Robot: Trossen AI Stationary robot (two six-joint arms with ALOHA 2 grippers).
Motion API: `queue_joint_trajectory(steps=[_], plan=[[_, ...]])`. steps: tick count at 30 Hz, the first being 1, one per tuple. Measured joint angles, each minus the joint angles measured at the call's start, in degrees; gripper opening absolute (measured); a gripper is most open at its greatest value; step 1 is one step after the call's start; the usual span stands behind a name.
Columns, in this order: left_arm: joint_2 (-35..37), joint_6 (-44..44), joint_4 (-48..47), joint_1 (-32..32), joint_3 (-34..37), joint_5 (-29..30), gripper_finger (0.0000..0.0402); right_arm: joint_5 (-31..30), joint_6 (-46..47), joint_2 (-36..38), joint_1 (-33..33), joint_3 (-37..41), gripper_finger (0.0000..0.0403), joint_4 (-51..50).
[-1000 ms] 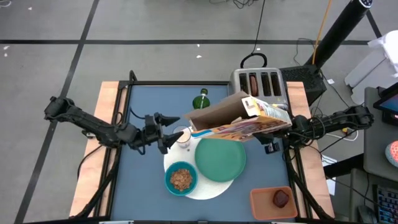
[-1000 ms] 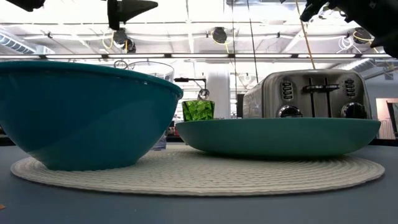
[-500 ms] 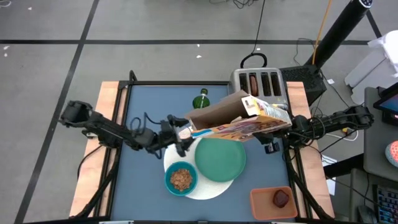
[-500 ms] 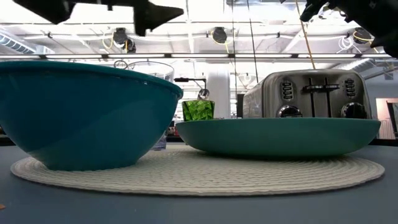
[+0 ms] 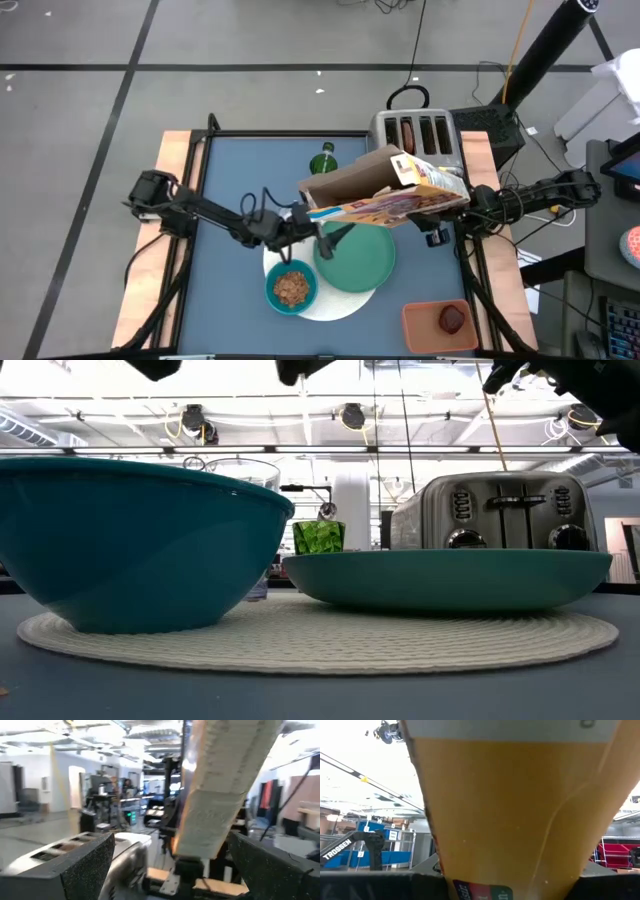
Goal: Arrange a breakfast setting
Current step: Pour the cereal from the cereal box into the blue bowl
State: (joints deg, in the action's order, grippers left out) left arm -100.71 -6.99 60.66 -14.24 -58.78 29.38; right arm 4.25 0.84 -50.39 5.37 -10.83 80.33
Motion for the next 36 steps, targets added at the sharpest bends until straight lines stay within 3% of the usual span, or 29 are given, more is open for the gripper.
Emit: queue_joint_trajectory(steps=[5, 13, 23, 27, 36], plan=[[-3.0, 0.9, 0.0, 1.2, -4.8, -6.7, 0.0395, 0.0, 0.0, 0.0, 0.0, 0.0, 0.0176, 0.0], [-6.0, 0.8, 0.2, 2.3, -10.0, -10.4, 0.0395, 0.0, -0.1, 0.0, 0.0, 0.0, 0.0176, 0.0], [-6.1, 0.7, 1.2, 3.2, -11.0, -10.6, 0.0395, -0.3, -2.8, 0.0, 0.0, 0.0, 0.0176, -2.4], [-6.1, 0.9, 1.3, 3.8, -11.0, -10.6, 0.0395, -3.3, -3.5, 0.0, 0.0, 0.0, 0.0176, -5.2], [-6.1, 5.7, 1.3, 4.1, -11.0, -10.6, 0.0395, -4.5, -4.6, -0.3, 0.0, 0.0, 0.0176, -5.0]])
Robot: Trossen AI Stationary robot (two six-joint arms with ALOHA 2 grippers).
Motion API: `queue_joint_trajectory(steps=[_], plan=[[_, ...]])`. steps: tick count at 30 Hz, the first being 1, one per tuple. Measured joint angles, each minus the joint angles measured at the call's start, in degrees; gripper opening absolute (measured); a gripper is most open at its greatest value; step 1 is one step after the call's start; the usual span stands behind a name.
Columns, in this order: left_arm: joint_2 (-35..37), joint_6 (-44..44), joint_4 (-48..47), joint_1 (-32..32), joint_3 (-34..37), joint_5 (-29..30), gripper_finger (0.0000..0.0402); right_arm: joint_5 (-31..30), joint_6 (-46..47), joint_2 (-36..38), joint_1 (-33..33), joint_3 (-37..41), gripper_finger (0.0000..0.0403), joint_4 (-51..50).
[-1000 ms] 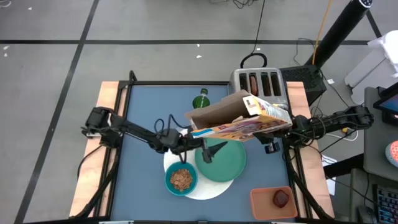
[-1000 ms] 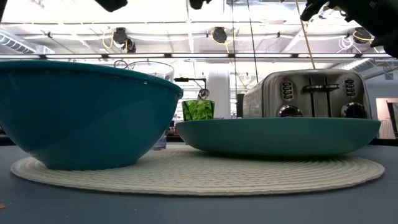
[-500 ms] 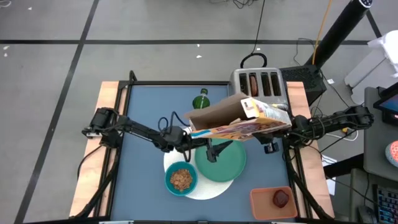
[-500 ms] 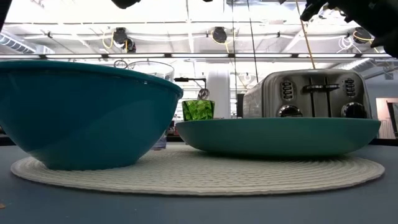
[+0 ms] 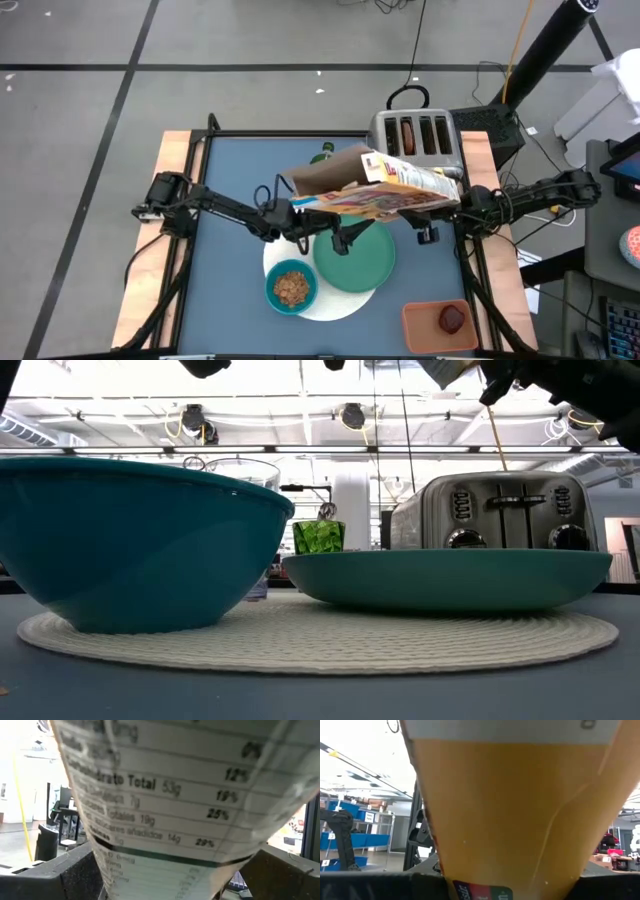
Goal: Arrange a breakfast setting
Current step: Pour the cereal from the cereal box into the blue bowl
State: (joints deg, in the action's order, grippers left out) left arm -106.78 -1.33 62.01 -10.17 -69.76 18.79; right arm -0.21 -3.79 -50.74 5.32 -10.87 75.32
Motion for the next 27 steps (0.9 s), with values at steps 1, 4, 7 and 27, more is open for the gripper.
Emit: queue_joint_trajectory(steps=[1, 4, 7, 27], plan=[[0.0, 0.0, 0.3, 0.0, 0.0, 0.0, 0.0395, 0.0, 0.1, 0.0, 0.0, 0.0, 0.0176, -0.1], [0.0, 0.2, 1.7, 0.0, 0.0, 0.0, 0.0395, 0.0, 0.1, 0.0, 0.0, 0.0, 0.0176, -0.2], [0.0, 0.4, 2.0, 0.0, 0.0, 0.0, 0.0395, 0.1, 0.1, 0.0, 0.0, 0.0, 0.0176, -0.4], [0.0, -3.9, 2.1, 0.0, 0.0, 0.3, 0.0322, 0.3, 0.1, 0.0, 0.0, 0.0, 0.0176, -2.7]])
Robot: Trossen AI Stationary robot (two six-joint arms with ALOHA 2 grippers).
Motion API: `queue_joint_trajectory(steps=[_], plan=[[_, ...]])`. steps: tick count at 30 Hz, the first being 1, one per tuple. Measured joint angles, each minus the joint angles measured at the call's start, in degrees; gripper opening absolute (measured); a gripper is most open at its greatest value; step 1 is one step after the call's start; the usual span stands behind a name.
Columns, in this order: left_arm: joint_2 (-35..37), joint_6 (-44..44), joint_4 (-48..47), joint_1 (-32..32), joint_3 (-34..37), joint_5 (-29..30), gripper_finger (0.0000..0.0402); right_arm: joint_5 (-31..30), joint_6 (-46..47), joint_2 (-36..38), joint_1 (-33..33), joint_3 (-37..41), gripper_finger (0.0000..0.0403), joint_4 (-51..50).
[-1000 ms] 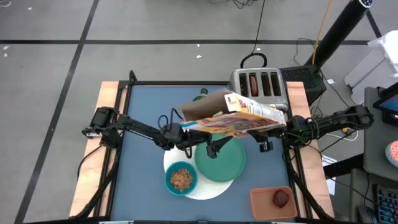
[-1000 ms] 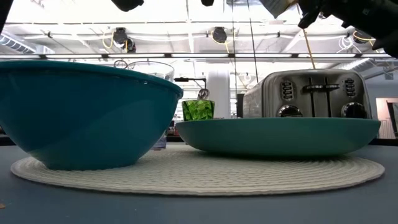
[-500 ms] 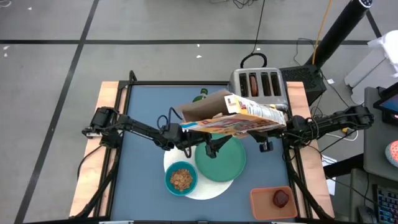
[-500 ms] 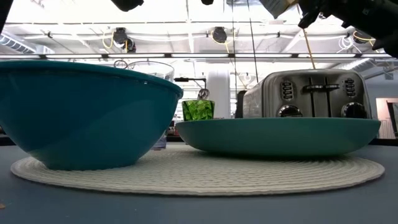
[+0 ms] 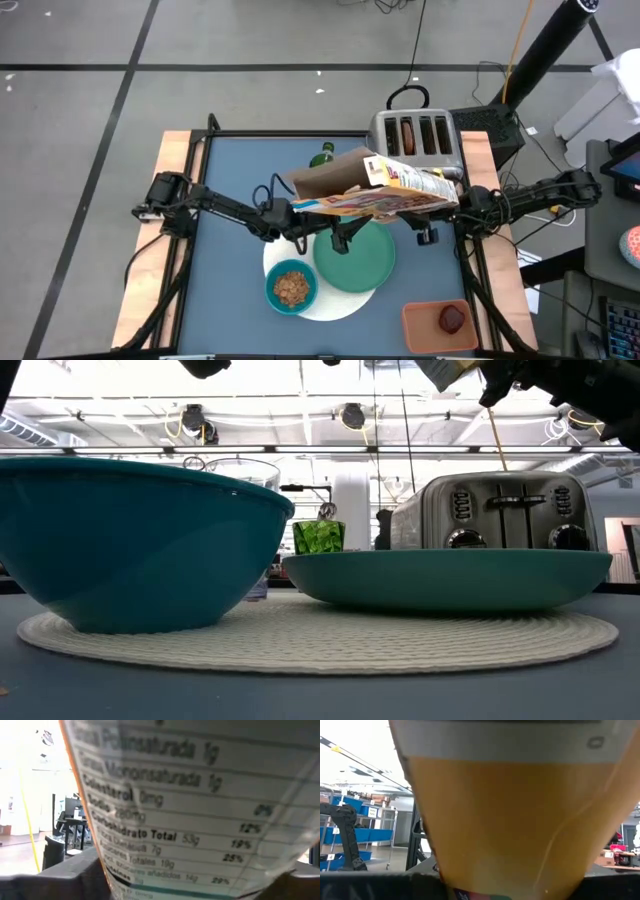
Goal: Arrange a breakfast setting
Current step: Pour the cereal from the cereal box into the blue bowl
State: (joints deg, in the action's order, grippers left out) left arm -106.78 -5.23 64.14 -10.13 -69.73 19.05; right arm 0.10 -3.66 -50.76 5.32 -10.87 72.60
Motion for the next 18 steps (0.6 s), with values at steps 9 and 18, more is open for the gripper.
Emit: queue_joint_trajectory(steps=[9, 18], plan=[[0.0, -0.1, -0.1, 0.0, 0.0, -0.1, 0.0200, 0.0, 0.2, 0.0, 0.0, 0.0, 0.0176, -0.2], [0.0, 0.0, -0.1, 0.0, 0.0, 0.0, 0.0129, -0.1, 3.3, 0.0, 0.0, 0.0, 0.0176, -0.3]])
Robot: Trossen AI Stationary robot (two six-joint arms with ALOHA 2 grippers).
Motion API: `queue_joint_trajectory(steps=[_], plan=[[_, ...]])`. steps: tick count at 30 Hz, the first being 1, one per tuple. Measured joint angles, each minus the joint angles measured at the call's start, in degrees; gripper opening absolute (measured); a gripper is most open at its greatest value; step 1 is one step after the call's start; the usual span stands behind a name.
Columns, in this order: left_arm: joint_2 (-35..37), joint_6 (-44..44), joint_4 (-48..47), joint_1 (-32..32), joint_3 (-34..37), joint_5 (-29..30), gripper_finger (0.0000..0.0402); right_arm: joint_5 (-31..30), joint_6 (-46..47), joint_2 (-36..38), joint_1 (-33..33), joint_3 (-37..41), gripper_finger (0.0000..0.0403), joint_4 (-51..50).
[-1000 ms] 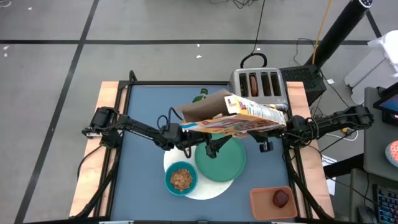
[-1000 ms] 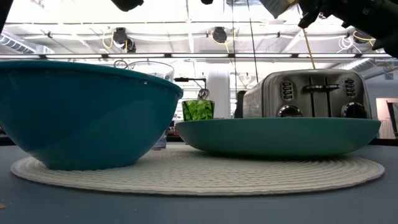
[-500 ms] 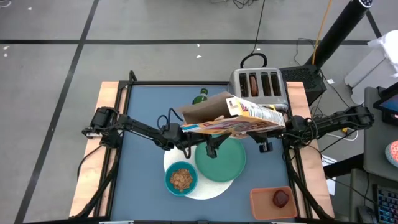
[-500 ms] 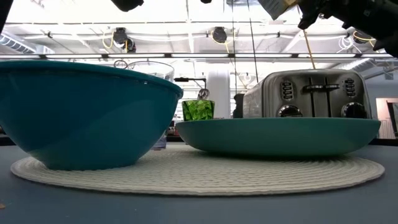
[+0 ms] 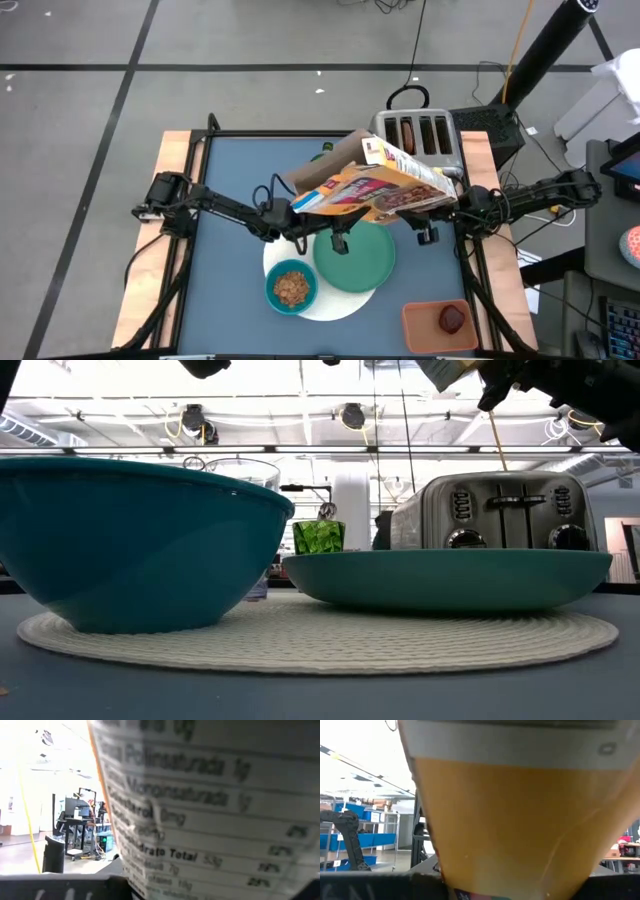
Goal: Arrange a breakfast setting
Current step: Pour the cereal from the cereal box into the blue bowl
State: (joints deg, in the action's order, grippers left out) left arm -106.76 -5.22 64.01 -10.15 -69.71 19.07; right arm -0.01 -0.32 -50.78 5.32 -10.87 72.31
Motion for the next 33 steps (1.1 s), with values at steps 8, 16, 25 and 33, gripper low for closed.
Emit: queue_joint_trajectory(steps=[8, 16, 25, 33], plan=[[0.0, -0.3, 0.0, 0.0, 0.0, 0.0, 0.0125, 0.0, -0.2, 0.0, 0.0, 0.0, 0.0177, 0.0], [0.0, -0.4, -0.2, 0.0, 0.0, -0.1, 0.0123, 0.1, -0.3, -0.1, 0.0, 0.0, 0.0237, -0.2], [0.0, -1.1, -0.1, 0.0, 0.0, 0.0, 0.0123, 0.1, -0.2, -0.1, 0.0, 0.0, 0.0354, -0.3], [0.0, -4.1, 0.0, -1.0, 0.0, 0.8, 0.0122, 0.1, -0.5, 0.0, 0.0, 0.0, 0.0398, -0.7]])
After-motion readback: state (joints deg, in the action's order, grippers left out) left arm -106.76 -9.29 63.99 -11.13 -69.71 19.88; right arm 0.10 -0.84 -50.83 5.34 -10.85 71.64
